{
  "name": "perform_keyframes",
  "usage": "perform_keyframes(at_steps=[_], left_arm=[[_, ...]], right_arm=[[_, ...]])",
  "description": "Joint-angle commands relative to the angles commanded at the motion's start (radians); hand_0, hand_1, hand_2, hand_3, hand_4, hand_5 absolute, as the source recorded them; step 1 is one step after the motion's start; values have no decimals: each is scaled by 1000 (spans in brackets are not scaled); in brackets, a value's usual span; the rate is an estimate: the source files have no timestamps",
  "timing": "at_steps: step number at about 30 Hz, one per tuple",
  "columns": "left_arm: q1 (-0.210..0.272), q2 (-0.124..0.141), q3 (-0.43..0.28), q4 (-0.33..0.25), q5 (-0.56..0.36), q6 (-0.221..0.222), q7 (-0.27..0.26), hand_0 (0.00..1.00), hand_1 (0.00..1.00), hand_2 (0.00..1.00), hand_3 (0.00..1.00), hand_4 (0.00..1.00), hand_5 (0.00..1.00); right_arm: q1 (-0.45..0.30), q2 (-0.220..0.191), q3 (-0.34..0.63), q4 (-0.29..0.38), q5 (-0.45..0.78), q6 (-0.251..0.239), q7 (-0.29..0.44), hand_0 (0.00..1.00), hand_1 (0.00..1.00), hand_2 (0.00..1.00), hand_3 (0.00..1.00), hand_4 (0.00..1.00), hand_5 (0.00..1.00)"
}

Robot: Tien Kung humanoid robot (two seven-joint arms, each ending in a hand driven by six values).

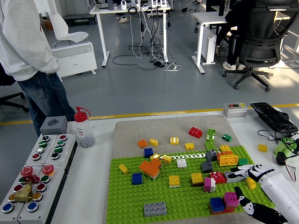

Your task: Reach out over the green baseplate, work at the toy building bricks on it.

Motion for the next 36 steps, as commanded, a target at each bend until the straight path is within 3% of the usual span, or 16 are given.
perform_keyframes(at_steps=[4,5,13,36], left_arm=[[1,0,0,0,1,-1,1,689,694,665,619,358,998],[1,0,1,0,2,-1,1,690,693,663,619,358,998],[3,1,1,0,6,-2,2,691,694,663,619,359,998],[3,0,0,0,6,-3,3,691,693,663,620,358,998]], right_arm=[[19,5,-32,0,-11,20,-20,614,686,675,589,439,343],[22,5,-40,0,-12,25,-25,560,660,664,582,426,338],[44,7,-93,-5,-19,49,-50,554,654,659,581,413,340],[76,30,-136,-119,1,82,-74,554,651,650,578,407,331]])
